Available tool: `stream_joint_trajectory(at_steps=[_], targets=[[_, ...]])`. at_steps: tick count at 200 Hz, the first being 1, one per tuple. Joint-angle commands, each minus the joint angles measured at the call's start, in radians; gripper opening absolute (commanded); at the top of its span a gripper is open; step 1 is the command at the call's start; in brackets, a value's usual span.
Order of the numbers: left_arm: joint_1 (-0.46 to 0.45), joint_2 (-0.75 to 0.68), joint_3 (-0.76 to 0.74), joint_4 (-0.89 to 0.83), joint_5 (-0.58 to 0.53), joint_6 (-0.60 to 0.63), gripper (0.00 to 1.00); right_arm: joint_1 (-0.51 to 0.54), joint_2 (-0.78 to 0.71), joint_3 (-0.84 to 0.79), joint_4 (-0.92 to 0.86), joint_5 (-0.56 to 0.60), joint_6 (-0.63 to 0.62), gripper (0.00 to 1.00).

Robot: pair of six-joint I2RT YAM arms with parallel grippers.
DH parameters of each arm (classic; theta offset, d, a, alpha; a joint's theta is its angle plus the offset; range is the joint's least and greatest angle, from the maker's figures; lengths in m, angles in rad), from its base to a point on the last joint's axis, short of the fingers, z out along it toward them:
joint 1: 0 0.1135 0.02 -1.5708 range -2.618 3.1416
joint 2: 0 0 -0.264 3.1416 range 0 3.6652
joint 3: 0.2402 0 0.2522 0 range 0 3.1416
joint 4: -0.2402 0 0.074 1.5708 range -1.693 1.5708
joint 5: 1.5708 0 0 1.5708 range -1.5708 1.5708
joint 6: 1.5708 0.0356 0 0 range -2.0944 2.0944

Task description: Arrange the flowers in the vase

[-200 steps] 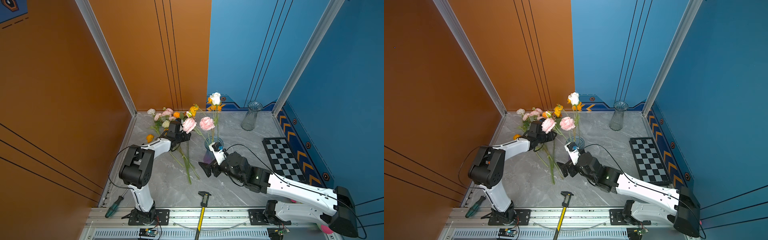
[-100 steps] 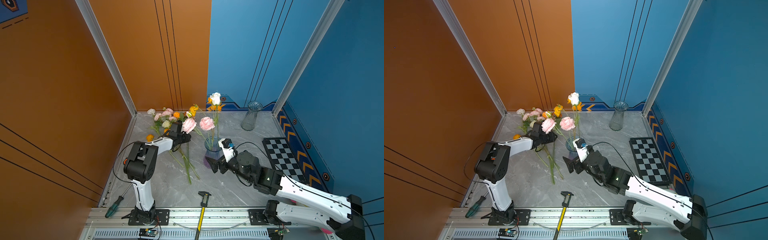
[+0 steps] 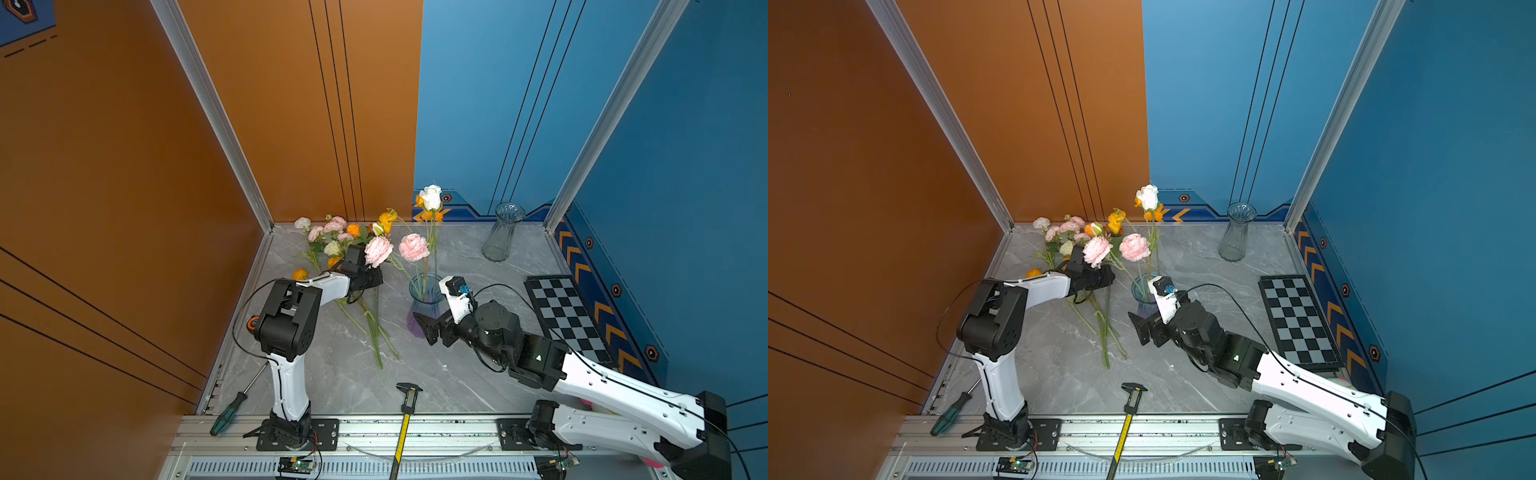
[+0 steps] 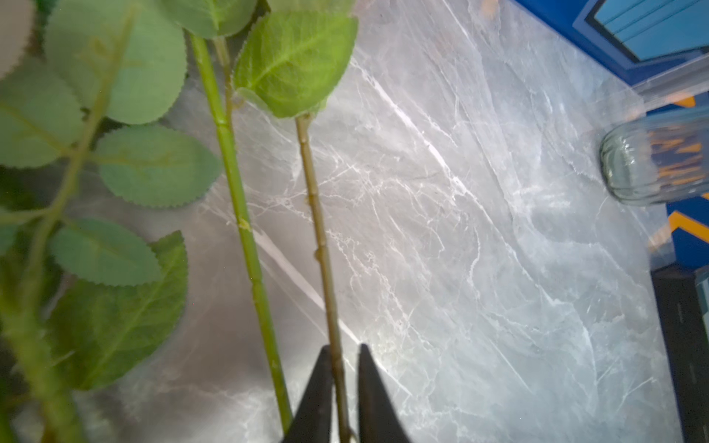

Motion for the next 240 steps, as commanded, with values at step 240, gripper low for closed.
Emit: stream_joint_trajectory(at_steps=[240], targets=[[-0.006,-1.19,-0.356,-0.126,-0.235,0.375,0.0,0.029,-0.163,0.045,-0.125,0.009,-0.049,0.99]])
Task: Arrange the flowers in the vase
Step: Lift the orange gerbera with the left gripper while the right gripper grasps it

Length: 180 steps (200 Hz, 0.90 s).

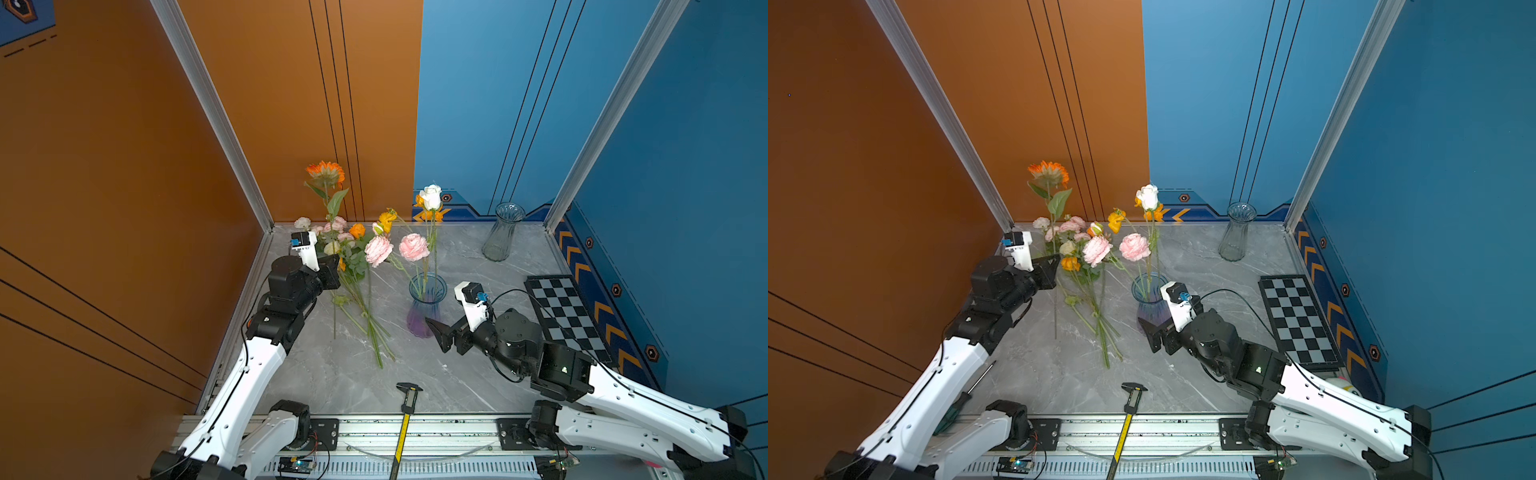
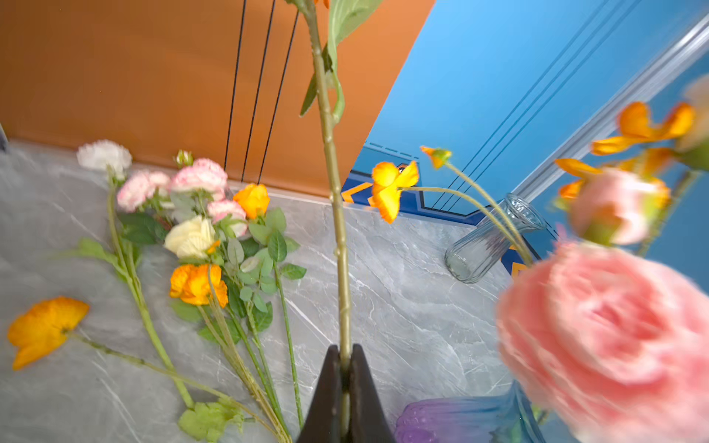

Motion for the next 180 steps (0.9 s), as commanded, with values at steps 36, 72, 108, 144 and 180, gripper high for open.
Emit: stream_joint_trajectory(at_steps=[36,72,108,144,180], targets=[[-0.233,-0.273,-0.079,0.107,-0.073,0.315,0.0,-0.03,0.07,0.165,-0.018,-0.129,-0.086,0.93],[-0.321,-0.286,-0.088,0.17,0.077,0.345,0.0,-0.031,0.12,0.268,0.018,-0.205,-0.148,0.88],[-0.429,-0.19,-0.092,0.282,0.084,0.317,0.0,-0.034,0.172,0.32,0.107,-0.283,-0.159,0.84],[-0.534,-0.137,-0.088,0.384,-0.033,0.304,0.0,-0.033,0.215,0.335,0.243,-0.325,-0.142,0.78],[-0.62,-0.095,-0.091,0.448,-0.088,0.314,0.0,-0.039,0.259,0.333,0.354,-0.311,-0.124,0.74]])
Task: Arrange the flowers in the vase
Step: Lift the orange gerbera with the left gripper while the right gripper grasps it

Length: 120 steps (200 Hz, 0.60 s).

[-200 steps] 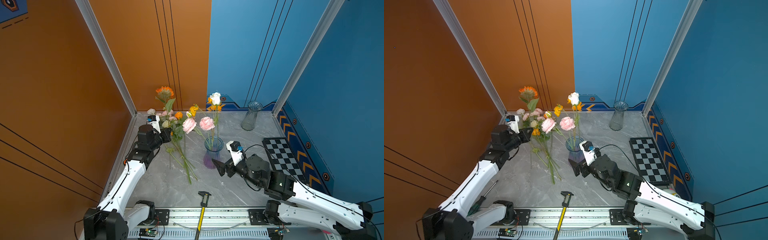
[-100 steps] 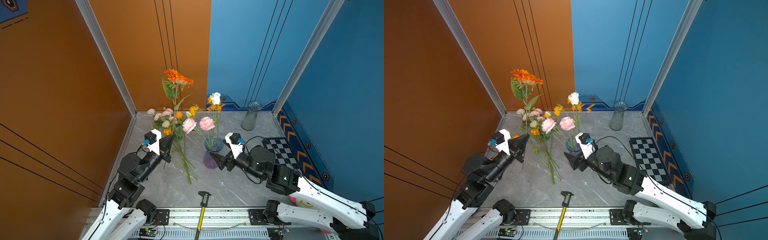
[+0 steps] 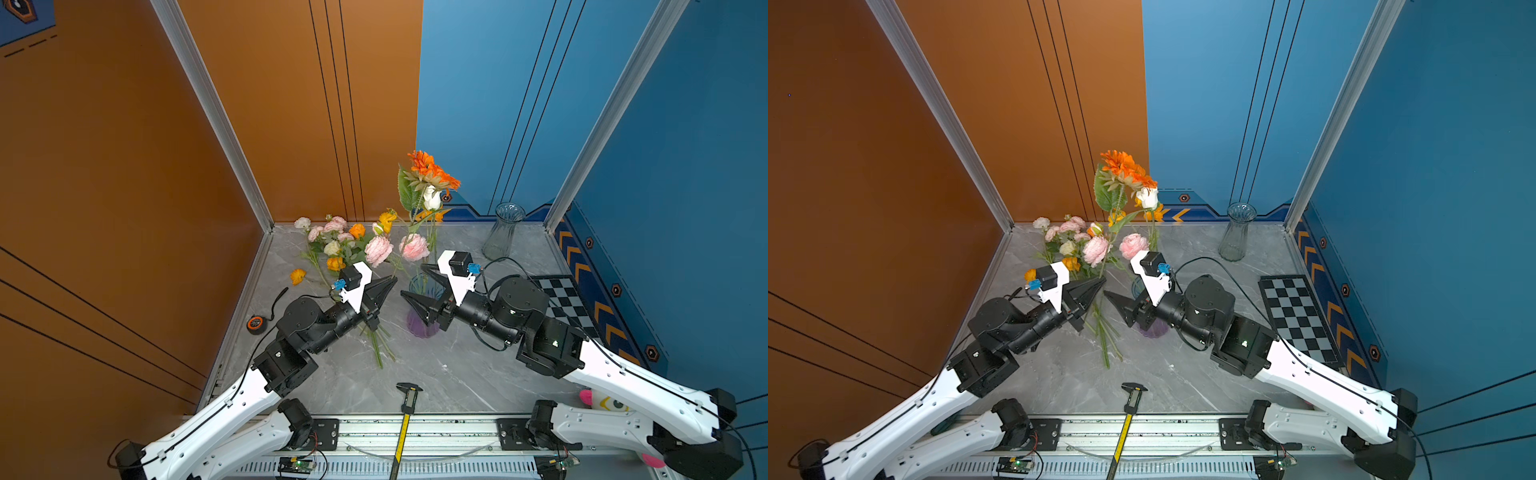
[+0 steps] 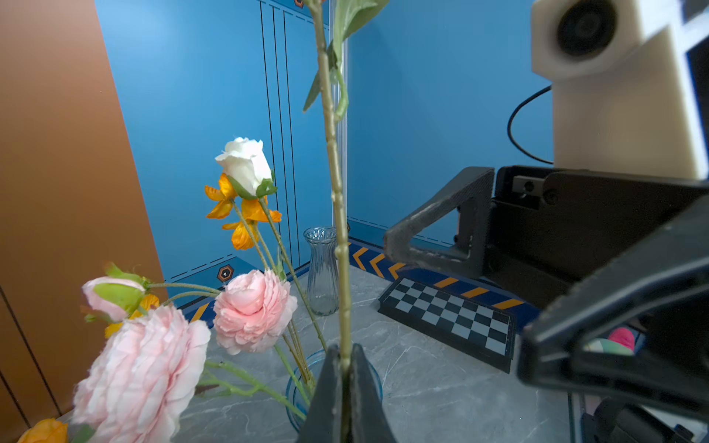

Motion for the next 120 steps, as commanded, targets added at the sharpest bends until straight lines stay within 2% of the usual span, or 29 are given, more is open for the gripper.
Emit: stream_joint_trajectory(at_steps=[1,17,59,83,105,120], targets=[[-0.046,0.012,-0.004,0.103,-0.067,0.009,0.0,-0.009,0.021,0.027,0.126,-0.017,0.014,0.74],[-0.069,0.017,-0.009,0.108,-0.079,0.021,0.0,-0.021,0.033,0.026,0.163,-0.027,0.03,0.7],[-0.085,0.009,-0.042,0.133,-0.11,0.031,0.0,-0.055,0.074,0.054,0.184,-0.09,0.078,0.44],[-0.085,0.011,-0.052,0.146,-0.121,0.033,0.0,-0.059,0.09,0.06,0.192,-0.109,0.092,0.35],[-0.085,0.018,-0.054,0.154,-0.13,0.037,0.0,-0.064,0.105,0.068,0.196,-0.125,0.11,0.28],[-0.084,0.024,-0.054,0.163,-0.15,0.041,0.0,-0.064,0.111,0.068,0.203,-0.133,0.122,0.27]])
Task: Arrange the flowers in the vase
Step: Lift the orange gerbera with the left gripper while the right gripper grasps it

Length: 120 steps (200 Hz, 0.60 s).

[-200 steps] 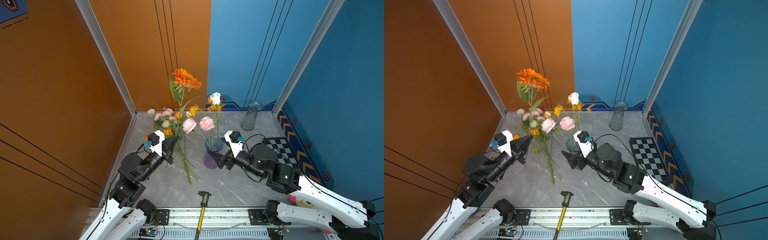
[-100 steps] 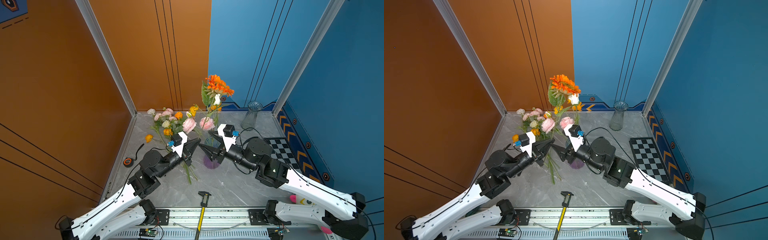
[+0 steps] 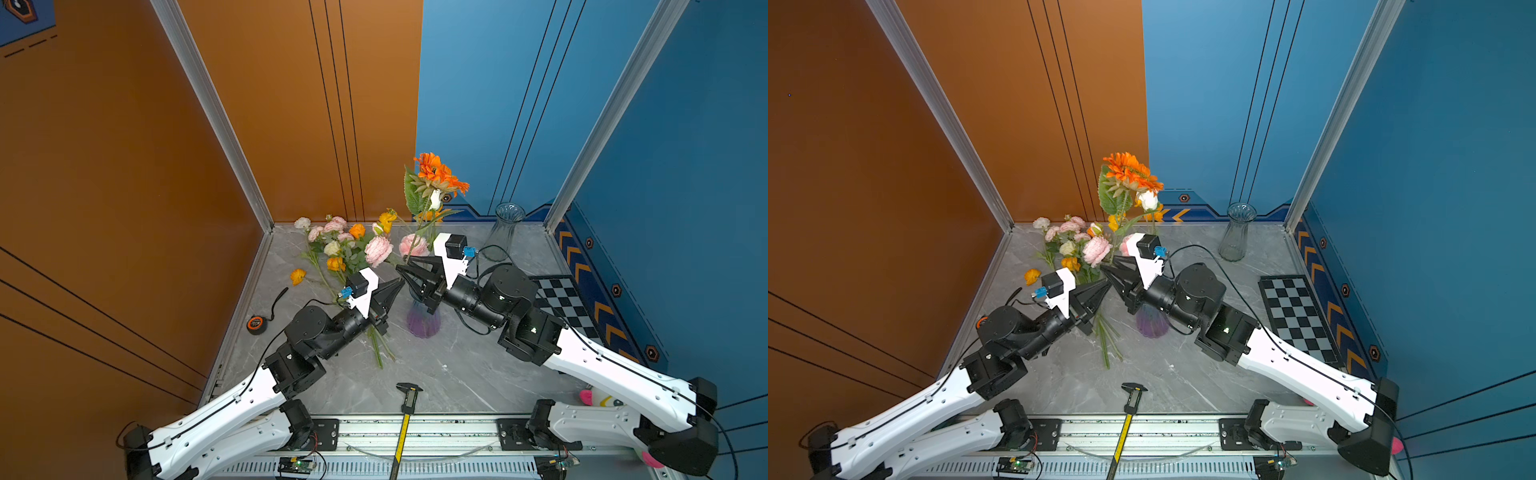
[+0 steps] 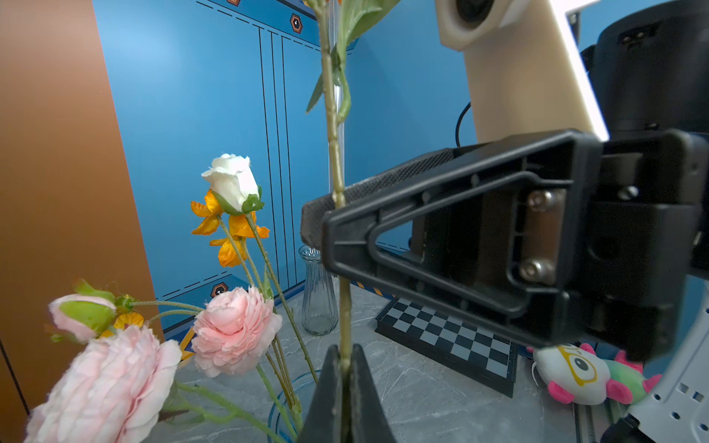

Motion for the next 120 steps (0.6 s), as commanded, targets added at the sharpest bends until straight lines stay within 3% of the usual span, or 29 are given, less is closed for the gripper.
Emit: stream_joint_trajectory(at_steps=[1,34,67,85,92,108,120], targets=[[-0.009,0.006,-0.005,0.053,-0.05,0.022,0.0,-0.006,0.013,0.031,0.04,-0.036,0.035,0.27],[-0.01,0.023,0.001,0.081,-0.085,0.039,0.0,-0.005,0.021,0.025,0.043,-0.042,0.054,0.21],[-0.009,0.044,0.012,0.09,-0.086,0.048,0.0,-0.006,0.022,0.022,0.043,-0.04,0.057,0.0],[-0.009,0.049,0.009,0.096,-0.092,0.051,0.0,-0.009,0.02,0.022,0.039,-0.039,0.057,0.0],[-0.009,0.048,0.008,0.096,-0.091,0.053,0.14,-0.01,0.018,0.022,0.037,-0.036,0.054,0.0],[-0.009,0.04,0.003,0.095,-0.082,0.059,0.6,-0.015,0.002,0.021,0.018,-0.03,0.04,0.0],[-0.008,0.024,-0.005,0.094,-0.062,0.08,0.79,-0.024,-0.022,0.018,-0.003,-0.015,0.026,0.0]])
